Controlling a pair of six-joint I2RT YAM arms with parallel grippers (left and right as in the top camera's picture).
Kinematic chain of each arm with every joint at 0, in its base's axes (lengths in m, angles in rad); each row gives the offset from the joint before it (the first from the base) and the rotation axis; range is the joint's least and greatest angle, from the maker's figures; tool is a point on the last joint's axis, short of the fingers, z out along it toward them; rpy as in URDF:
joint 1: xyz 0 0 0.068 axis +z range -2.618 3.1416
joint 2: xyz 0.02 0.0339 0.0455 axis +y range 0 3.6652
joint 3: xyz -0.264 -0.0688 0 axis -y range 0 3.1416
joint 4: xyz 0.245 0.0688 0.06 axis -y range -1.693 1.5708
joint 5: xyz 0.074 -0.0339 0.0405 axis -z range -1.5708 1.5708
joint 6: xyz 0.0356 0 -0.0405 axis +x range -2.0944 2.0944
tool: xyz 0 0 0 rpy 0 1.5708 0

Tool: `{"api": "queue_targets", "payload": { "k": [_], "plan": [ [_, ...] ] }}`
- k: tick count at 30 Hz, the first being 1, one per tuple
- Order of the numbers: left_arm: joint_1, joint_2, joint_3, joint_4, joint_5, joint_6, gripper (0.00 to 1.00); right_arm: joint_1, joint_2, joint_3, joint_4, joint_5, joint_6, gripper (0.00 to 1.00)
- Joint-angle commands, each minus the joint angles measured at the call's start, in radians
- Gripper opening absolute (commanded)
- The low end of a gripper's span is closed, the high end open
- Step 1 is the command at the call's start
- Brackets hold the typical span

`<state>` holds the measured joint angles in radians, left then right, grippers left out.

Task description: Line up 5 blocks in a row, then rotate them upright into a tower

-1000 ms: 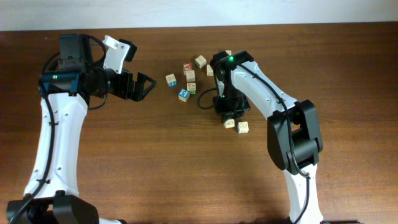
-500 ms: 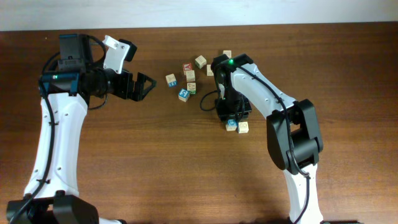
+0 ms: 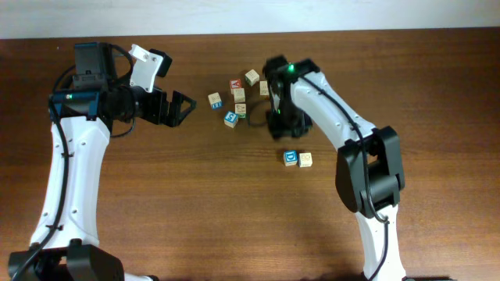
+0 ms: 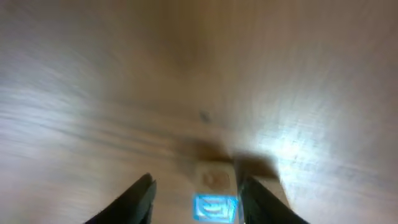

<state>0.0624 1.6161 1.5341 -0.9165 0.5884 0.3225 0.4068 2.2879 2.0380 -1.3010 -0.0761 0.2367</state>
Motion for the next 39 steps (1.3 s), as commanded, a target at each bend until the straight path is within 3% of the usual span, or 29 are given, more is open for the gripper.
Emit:
{"api": "queue_targets", "payload": {
  "k": [1, 8, 11, 13, 19, 26, 36, 39],
  "plan": [
    [0.006, 0.005, 0.02, 0.002, 0.018, 0.008, 0.99, -0.024, -0.003, 0.161, 0.08, 0.01, 0.012, 0.53],
    [0.006, 0.005, 0.02, 0.002, 0.018, 0.008, 0.99, -0.027, 0.042, 0.171, 0.389, 0.062, 0.068, 0.53],
    [0.006, 0.005, 0.02, 0.002, 0.018, 0.008, 0.99, -0.027, 0.102, 0.171, 0.456, 0.066, 0.076, 0.56],
    [0.006, 0.005, 0.02, 0.002, 0.018, 0.008, 0.99, -0.027, 0.144, 0.171, 0.496, 0.066, 0.074, 0.65],
    [0.006, 0.005, 0.02, 0.002, 0.018, 0.008, 0.99, -0.029, 0.238, 0.171, 0.569, 0.066, 0.067, 0.67],
    [0.006, 0.005, 0.02, 0.002, 0.018, 0.008, 0.99, -0.028, 0.253, 0.171, 0.602, 0.092, 0.056, 0.59],
    [0.006, 0.005, 0.02, 0.002, 0.018, 0.008, 0.99, -0.027, 0.254, 0.172, 0.588, 0.088, 0.056, 0.34],
    [0.006, 0.005, 0.02, 0.002, 0.018, 0.008, 0.99, -0.027, 0.249, 0.173, 0.582, 0.088, 0.056, 0.31]
  ]
}}
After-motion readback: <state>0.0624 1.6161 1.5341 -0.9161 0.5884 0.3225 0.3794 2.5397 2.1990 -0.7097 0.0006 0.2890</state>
